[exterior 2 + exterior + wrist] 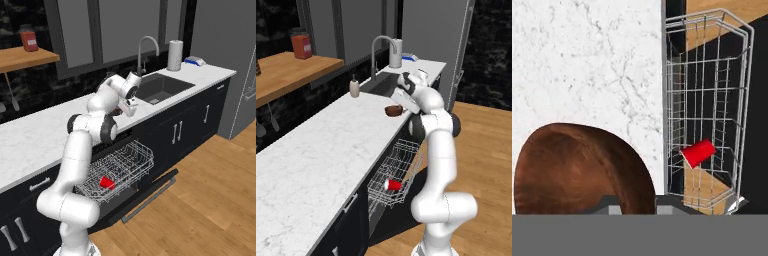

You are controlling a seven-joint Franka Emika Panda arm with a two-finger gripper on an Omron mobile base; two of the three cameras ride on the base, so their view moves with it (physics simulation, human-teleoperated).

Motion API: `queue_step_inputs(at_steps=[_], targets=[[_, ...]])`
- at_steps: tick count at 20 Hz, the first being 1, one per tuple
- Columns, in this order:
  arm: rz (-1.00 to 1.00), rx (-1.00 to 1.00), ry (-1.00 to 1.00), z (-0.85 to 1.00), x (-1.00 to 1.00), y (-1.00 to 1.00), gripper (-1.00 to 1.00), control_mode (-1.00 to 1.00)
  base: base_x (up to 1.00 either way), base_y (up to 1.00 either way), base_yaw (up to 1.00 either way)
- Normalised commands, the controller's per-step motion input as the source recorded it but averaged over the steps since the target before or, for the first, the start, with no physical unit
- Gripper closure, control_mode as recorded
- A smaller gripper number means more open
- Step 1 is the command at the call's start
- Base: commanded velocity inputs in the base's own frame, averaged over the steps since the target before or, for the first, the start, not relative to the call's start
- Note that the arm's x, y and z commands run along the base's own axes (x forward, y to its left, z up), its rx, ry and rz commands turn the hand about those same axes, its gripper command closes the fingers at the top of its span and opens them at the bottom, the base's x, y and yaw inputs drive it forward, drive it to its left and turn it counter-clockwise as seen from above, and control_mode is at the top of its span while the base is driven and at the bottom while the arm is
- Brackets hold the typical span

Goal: Pick up the cup and bowl from the counter, place them in the dishwasher, and close the dishwasher door.

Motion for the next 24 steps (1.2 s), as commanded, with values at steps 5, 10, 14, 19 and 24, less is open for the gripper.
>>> queue_step_inputs(at_steps=[5,10,14,19,24], targets=[[0.13,0.00,-0.10,-0.08,-1.00,-0.66,1.00,-1.00,0.00,0.00,0.00],[0.12,0.04,-0.04,-0.64,-1.00,-0.67,1.00,-1.00,0.00,0.00,0.00],[0.03,0.09,0.00,-1.00,-0.54,-0.44,1.00,-1.00,0.00,0.00,0.00],[0.00,0.06,-0.01,-1.00,0.14,-0.10,1.00,-1.00,0.00,0.00,0.00],[0.01,0.04,-0.01,-0.99,0.26,-0.02,1.00,-1.00,0.00,0.00,0.00]])
